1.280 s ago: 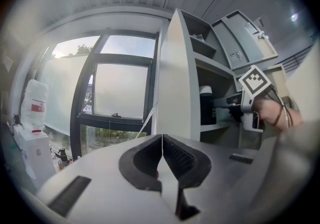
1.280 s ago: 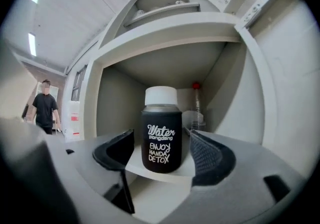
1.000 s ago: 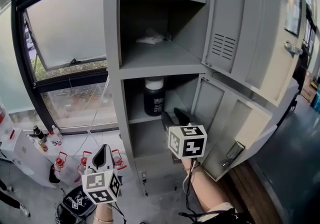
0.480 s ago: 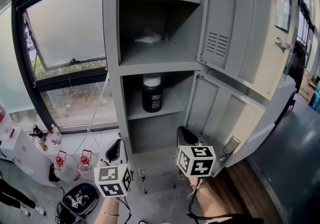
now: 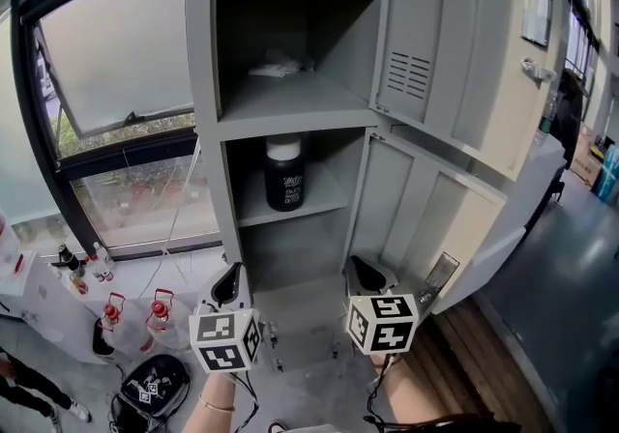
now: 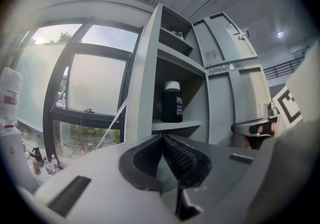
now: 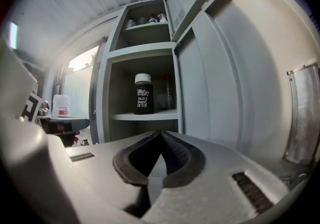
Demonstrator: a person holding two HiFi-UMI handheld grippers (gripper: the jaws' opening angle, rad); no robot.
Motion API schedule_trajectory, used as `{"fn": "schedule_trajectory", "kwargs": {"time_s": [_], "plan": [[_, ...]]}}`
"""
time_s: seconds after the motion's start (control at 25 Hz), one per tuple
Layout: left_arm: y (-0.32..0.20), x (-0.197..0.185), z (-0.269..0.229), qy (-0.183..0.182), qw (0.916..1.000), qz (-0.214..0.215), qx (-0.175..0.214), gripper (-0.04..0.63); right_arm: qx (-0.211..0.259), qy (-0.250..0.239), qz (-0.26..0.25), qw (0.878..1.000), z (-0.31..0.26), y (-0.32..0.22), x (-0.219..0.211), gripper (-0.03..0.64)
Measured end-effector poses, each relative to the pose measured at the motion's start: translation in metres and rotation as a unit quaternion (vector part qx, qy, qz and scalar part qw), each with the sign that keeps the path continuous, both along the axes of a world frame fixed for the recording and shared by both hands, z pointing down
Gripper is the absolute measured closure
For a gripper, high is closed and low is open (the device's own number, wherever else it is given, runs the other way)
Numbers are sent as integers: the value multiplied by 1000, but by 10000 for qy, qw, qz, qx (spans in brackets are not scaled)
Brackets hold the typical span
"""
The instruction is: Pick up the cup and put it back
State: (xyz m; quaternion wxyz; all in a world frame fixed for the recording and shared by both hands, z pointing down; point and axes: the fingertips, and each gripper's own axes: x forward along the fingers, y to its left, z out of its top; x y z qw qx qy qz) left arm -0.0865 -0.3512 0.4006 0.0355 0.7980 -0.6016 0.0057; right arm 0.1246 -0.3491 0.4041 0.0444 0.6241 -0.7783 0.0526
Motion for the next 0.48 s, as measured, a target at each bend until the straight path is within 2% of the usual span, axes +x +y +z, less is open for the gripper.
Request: {"fn": "schedule_trajectory", "kwargs": {"time_s": [0.48], "plan": [[-7, 1, 1, 82, 10000, 54, 1, 586, 63, 6, 80, 9999, -5, -3, 0, 626]]}}
